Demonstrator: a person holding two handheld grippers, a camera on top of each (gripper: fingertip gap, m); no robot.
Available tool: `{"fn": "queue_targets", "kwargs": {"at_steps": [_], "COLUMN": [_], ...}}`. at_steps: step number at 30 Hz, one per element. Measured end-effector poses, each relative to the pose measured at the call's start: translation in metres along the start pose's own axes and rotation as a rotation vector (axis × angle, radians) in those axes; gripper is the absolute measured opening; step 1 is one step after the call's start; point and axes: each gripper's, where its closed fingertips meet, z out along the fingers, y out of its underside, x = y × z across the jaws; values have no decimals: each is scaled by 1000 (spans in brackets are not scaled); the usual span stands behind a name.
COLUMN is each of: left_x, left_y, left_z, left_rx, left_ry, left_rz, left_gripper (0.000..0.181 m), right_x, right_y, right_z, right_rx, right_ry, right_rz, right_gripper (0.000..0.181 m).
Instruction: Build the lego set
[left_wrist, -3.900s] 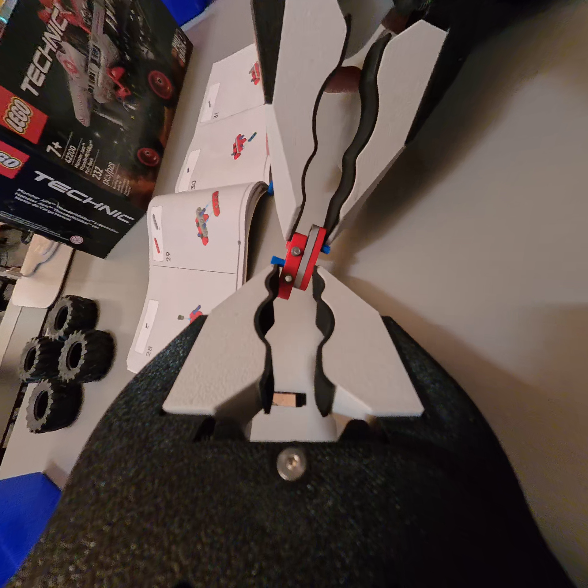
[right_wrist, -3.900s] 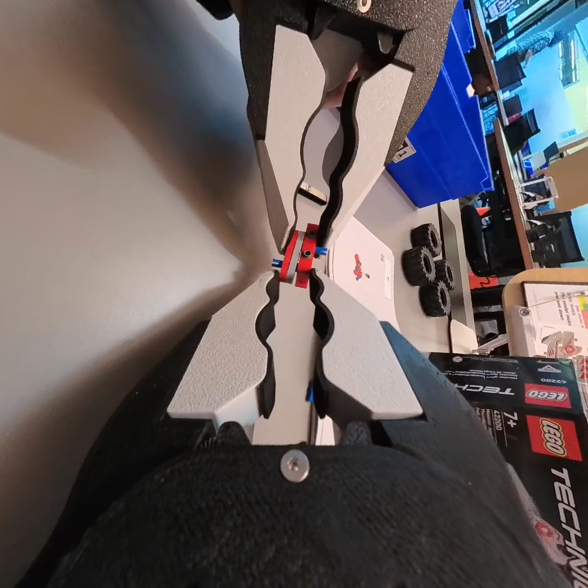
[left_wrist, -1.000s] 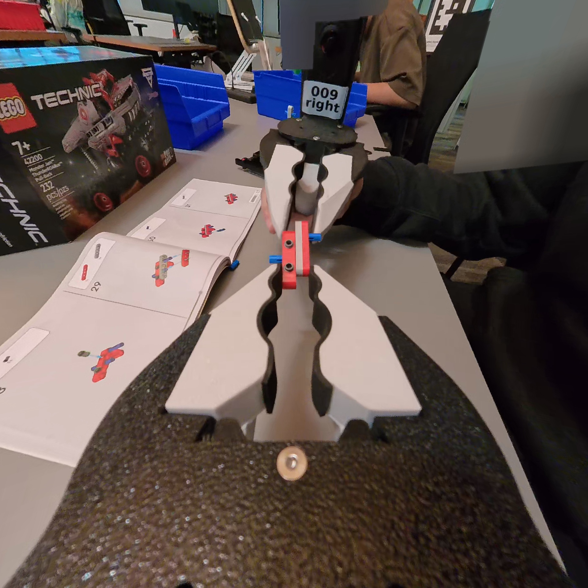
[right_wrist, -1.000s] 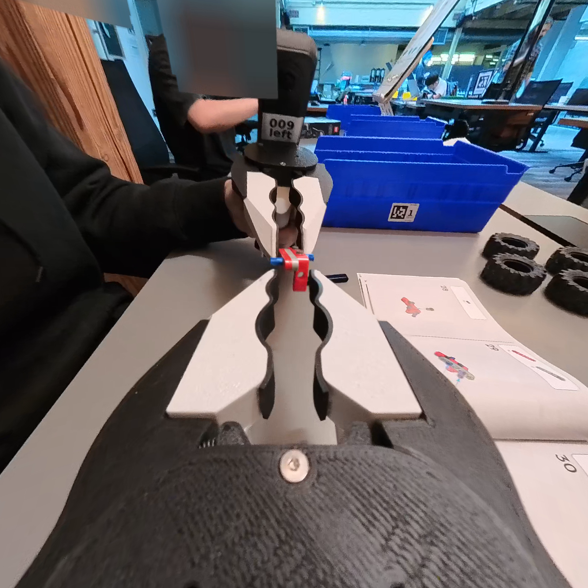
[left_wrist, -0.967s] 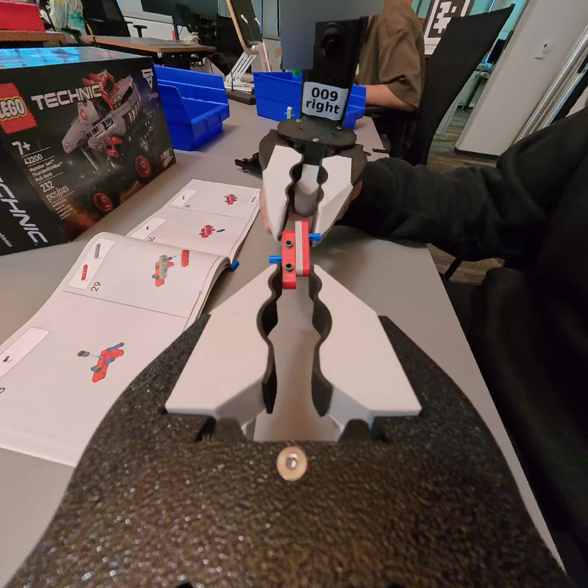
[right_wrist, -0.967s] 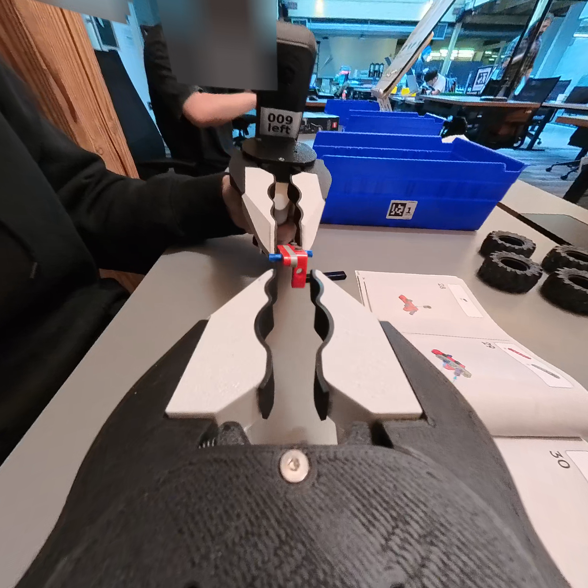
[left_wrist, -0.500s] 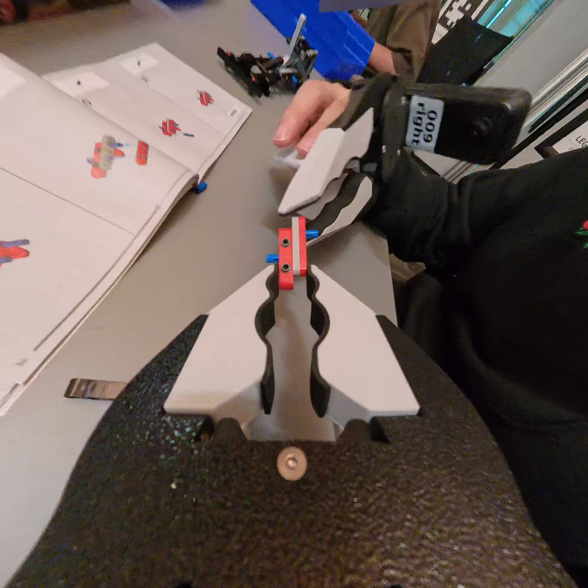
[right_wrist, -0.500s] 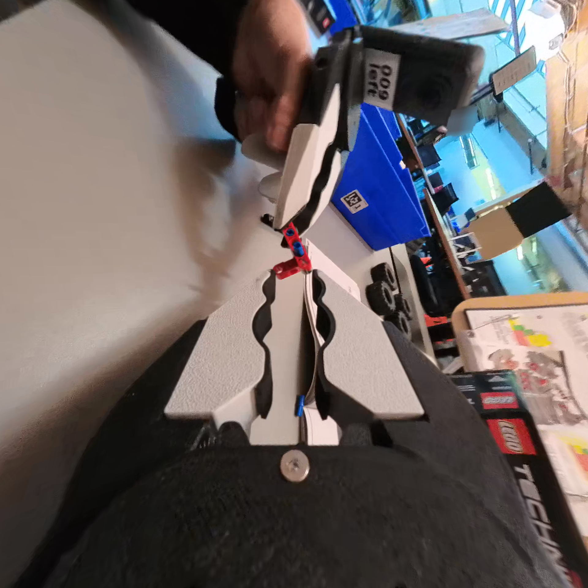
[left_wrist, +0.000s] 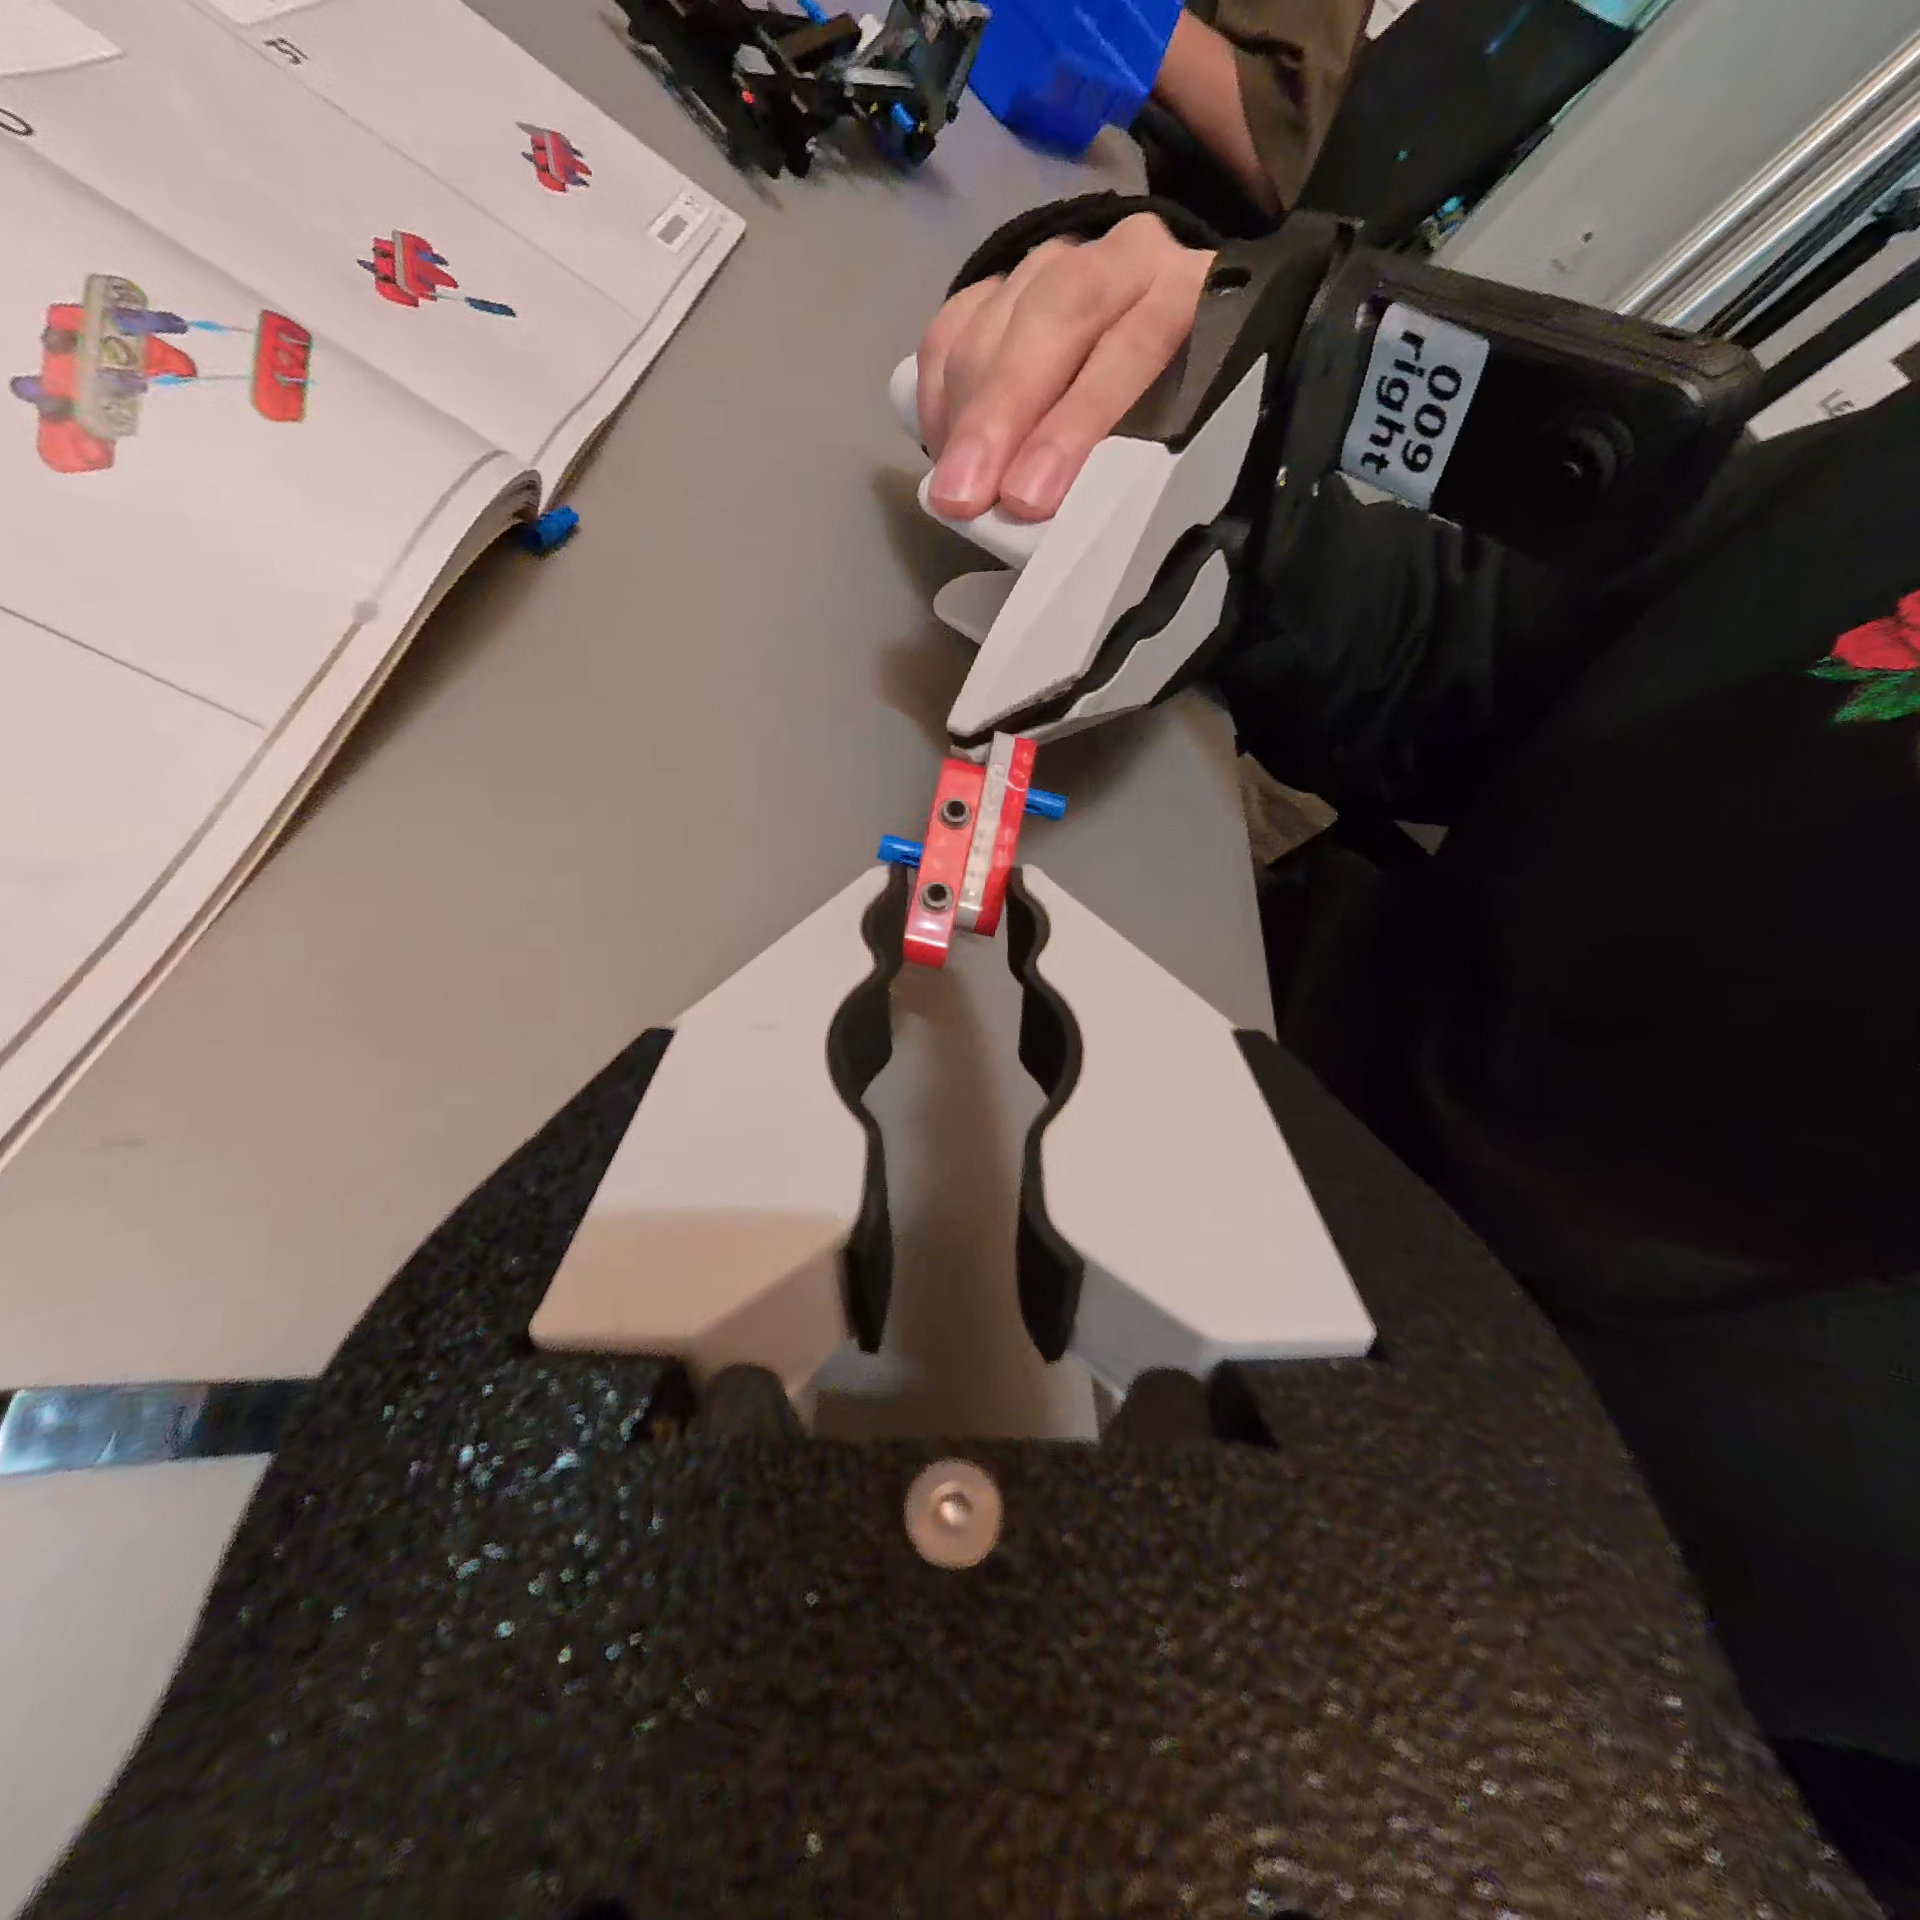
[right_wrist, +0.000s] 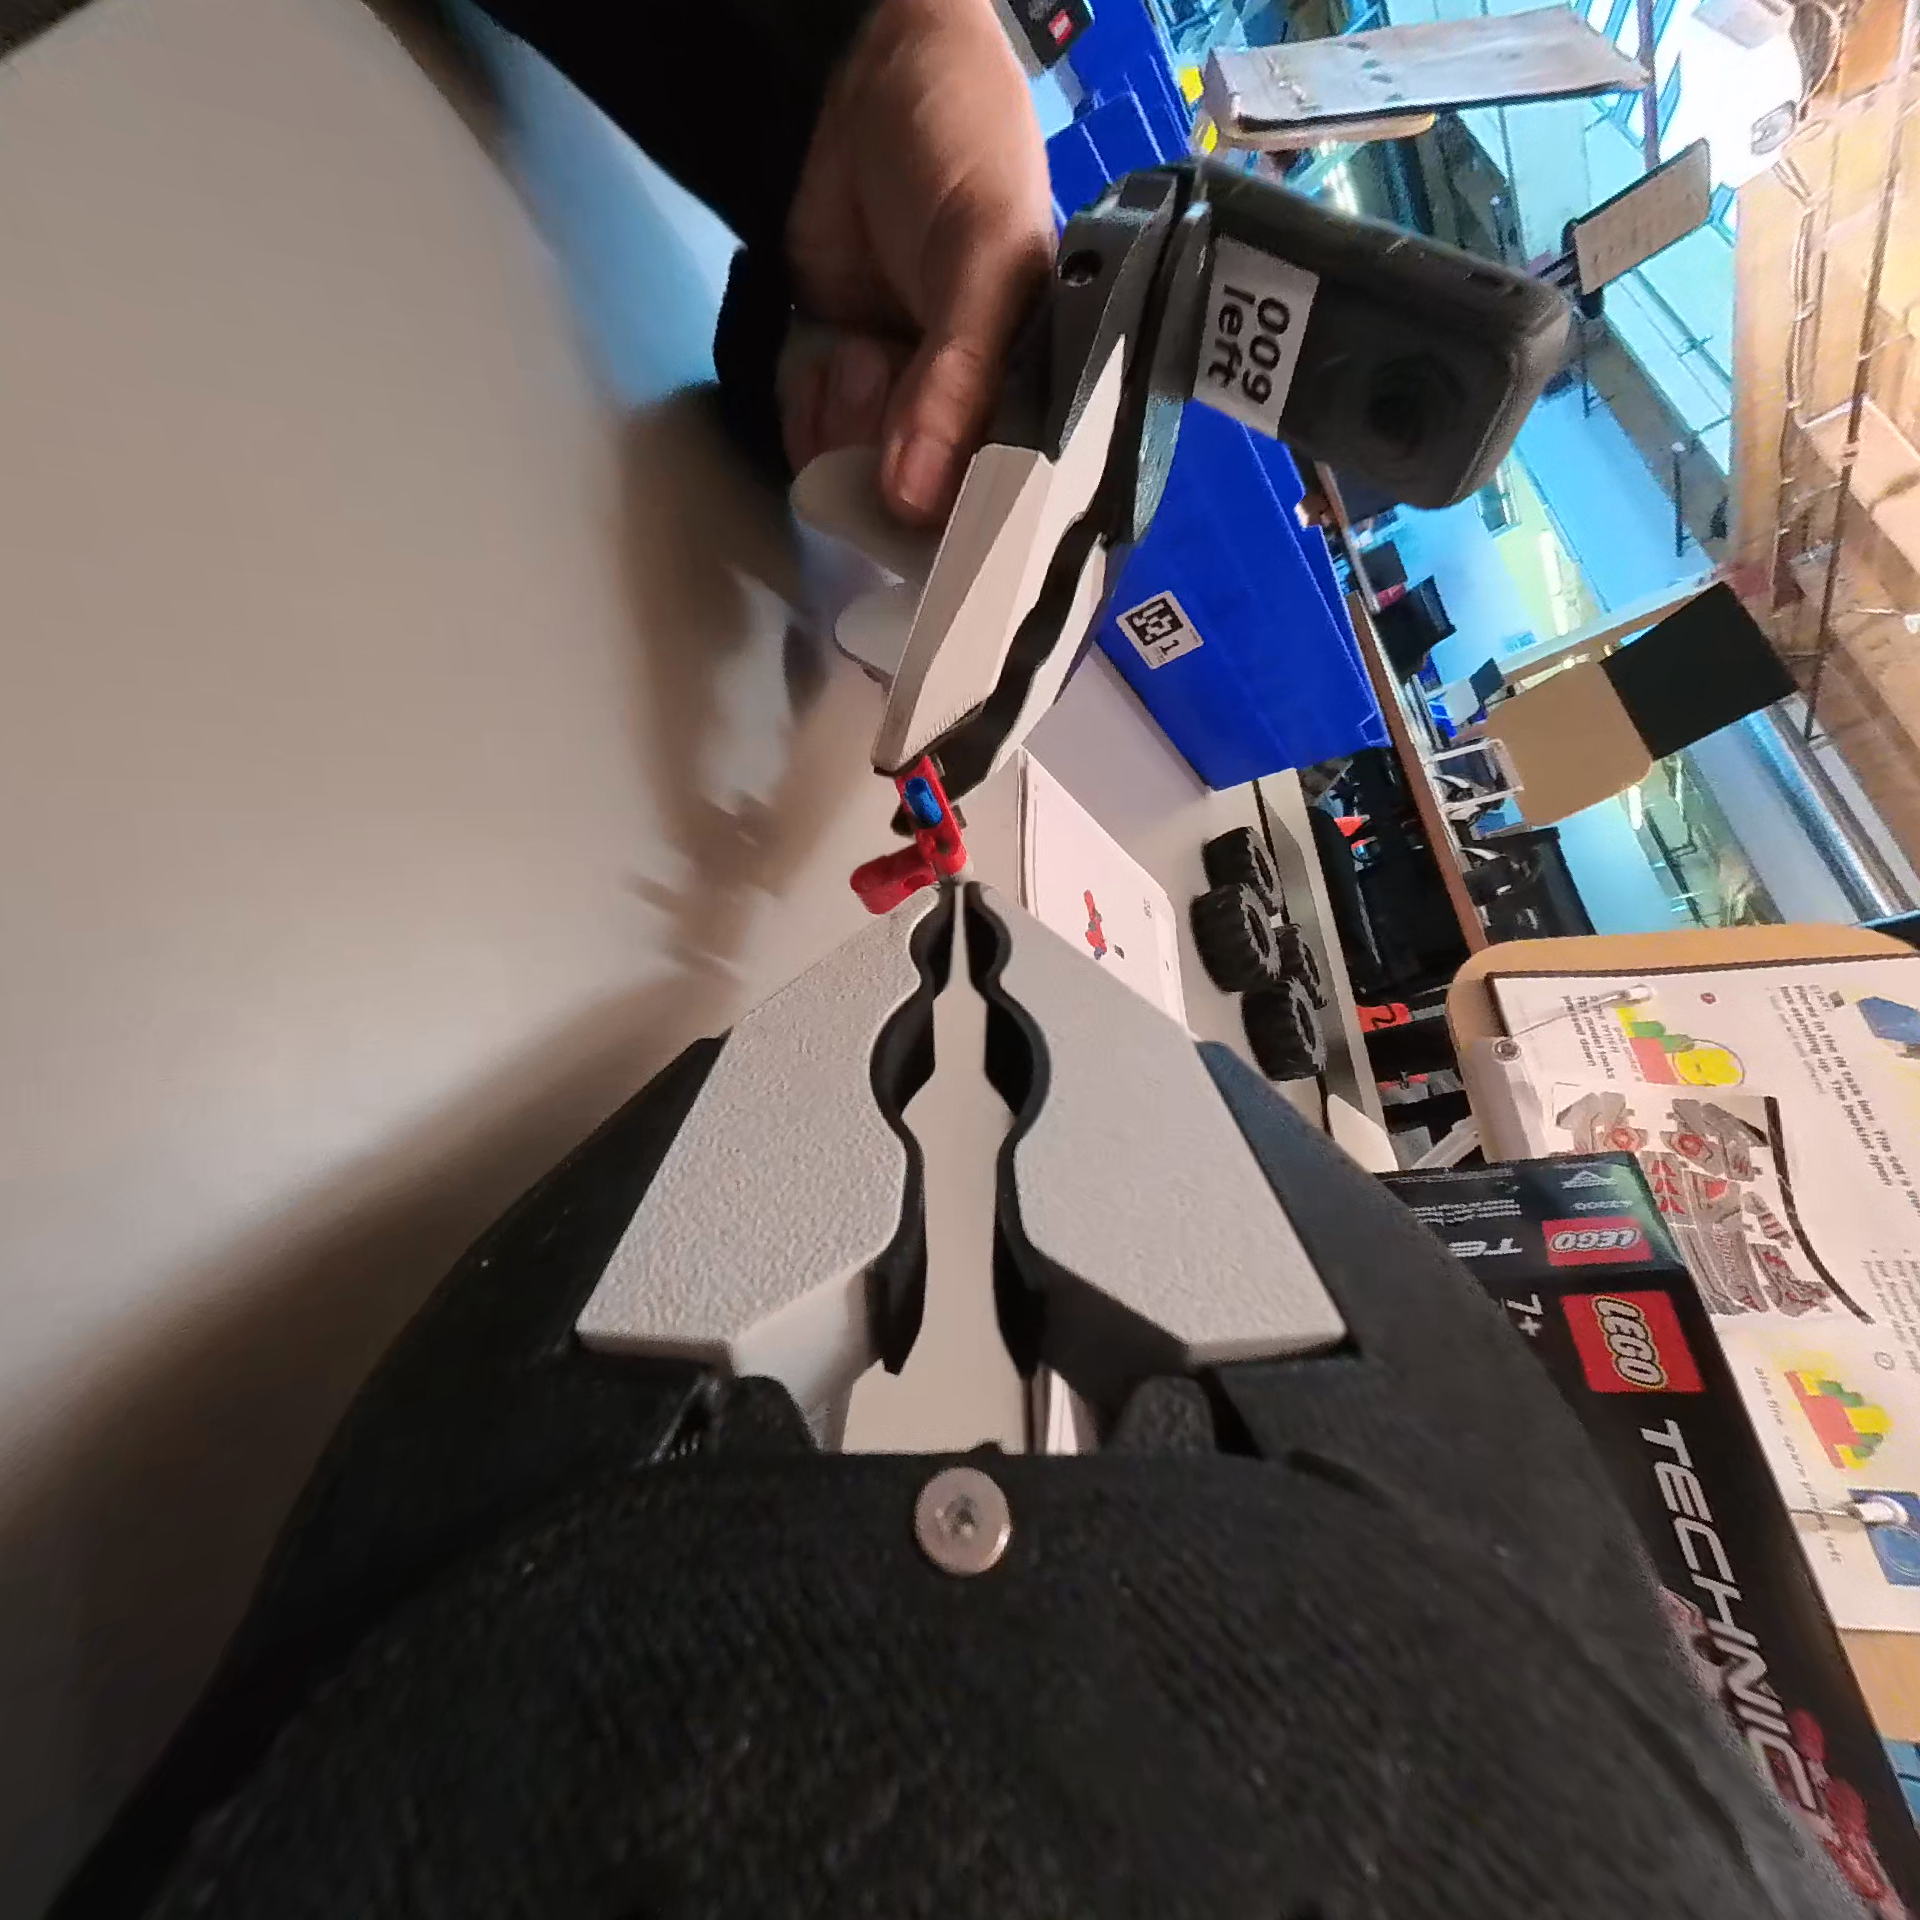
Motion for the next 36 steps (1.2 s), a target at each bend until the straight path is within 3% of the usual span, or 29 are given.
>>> {"fn": "queue_targets", "kwargs": {"at_steps": [3,9,21,23,26,29,32,36], "left_x": [-3,-6,-3,-7,-14,-14,-2,2], "left_y": [6,5,10,3,-15,-37,-39,-33], "left_z": [3,4,6,4,-4,-16,-13,6], "left_rx": [-50,-50,-71,-29,56,119,58,-27], "left_ry": [-25,-43,-19,-42,-140,-333,-414,-440], "left_rz": [-21,-63,-102,-79,66,405,679,800], "left_gripper": [15,15,15,15,27,27,26,23], "right_x": [0,-1,-15,-9,2,10,10,2], "right_y": [4,4,-2,1,3,10,11,13], "right_z": [1,-2,5,6,3,-4,-9,-14], "right_rx": [7,22,-9,-35,-8,10,21,19], "right_ry": [-3,-21,-65,-41,-29,-24,-39,-75], "right_rz": [3,-11,-110,-35,165,299,346,372], "right_gripper": [18,26,6,5,5,5,5,5]}}
